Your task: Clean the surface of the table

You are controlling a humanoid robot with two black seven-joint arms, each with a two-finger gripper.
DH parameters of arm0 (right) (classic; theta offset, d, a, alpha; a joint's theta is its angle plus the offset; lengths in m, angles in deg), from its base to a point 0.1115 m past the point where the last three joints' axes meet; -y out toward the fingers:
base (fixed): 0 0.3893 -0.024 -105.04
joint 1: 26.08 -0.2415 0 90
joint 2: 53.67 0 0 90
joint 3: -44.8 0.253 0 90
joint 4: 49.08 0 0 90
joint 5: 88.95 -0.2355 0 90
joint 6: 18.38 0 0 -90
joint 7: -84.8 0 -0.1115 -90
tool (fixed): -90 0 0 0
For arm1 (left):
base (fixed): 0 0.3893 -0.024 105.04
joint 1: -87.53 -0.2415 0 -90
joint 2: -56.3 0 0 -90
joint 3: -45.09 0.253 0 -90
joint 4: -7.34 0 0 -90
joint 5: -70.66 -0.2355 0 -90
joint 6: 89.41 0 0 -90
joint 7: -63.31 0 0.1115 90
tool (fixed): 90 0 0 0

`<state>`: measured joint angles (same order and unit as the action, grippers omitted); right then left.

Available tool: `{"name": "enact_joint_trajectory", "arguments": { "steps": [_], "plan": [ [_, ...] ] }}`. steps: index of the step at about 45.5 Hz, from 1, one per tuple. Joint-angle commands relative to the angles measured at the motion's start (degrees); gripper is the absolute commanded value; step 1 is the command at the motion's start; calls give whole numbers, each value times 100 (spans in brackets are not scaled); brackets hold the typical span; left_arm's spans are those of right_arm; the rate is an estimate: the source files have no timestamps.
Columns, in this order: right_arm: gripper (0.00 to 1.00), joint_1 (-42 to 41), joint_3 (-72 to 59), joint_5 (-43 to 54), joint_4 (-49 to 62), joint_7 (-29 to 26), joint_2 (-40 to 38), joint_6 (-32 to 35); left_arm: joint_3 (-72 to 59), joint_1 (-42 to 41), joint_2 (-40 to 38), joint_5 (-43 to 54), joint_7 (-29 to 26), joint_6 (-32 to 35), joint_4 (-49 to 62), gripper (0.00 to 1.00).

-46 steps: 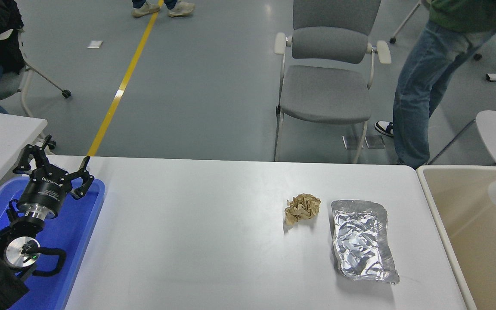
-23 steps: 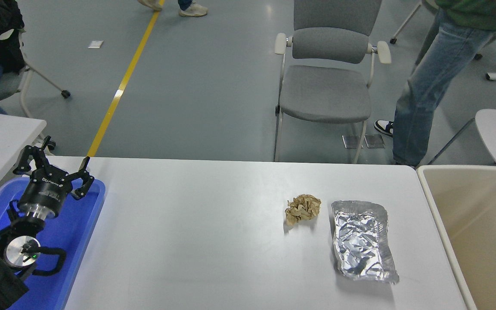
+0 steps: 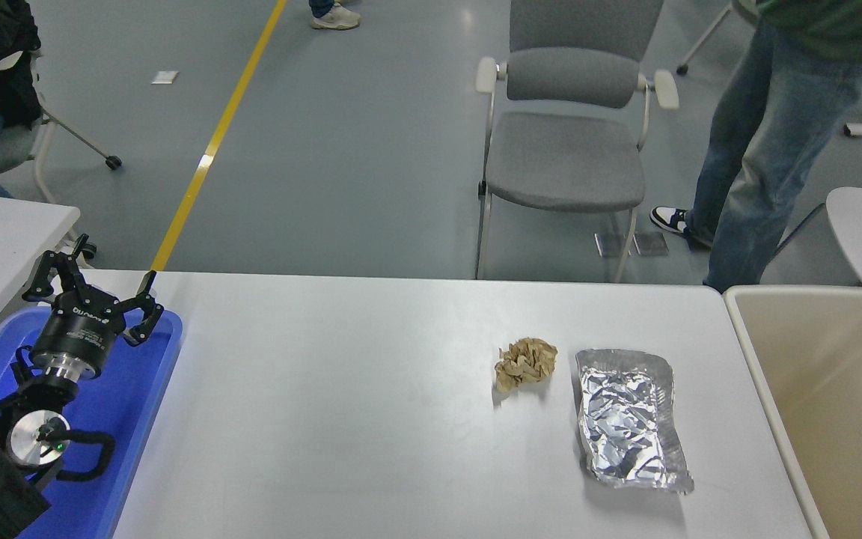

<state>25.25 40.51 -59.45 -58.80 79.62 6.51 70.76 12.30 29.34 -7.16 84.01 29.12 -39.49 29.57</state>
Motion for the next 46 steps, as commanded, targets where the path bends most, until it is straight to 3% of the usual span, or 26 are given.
{"name": "enact_joint_trajectory", "arguments": {
  "steps": [1,7,9,14,15,16,37,44,46],
  "plan": [
    [0,316,-2,-269,603,-1,924,-512,0,0,0,0,0,0,0,100],
    [0,413,7,-278,603,-10,1153,-635,0,0,0,0,0,0,0,100],
    [7,413,7,-278,603,-10,1241,-671,0,0,0,0,0,0,0,100],
    [49,422,15,-287,603,-19,1276,-688,0,0,0,0,0,0,0,100],
    [71,431,24,-304,594,-19,1285,-688,0,0,0,0,0,0,0,100],
    [100,431,24,-331,594,-10,1285,-688,0,0,0,0,0,0,0,100],
    [100,343,560,-533,313,34,644,-627,0,0,0,0,0,0,0,100],
    [100,246,1402,-542,-1091,34,-366,-635,0,0,0,0,0,0,0,100],
    [100,264,2130,-542,-2231,34,-1024,-635,0,0,0,0,0,0,0,100]
  ]
}}
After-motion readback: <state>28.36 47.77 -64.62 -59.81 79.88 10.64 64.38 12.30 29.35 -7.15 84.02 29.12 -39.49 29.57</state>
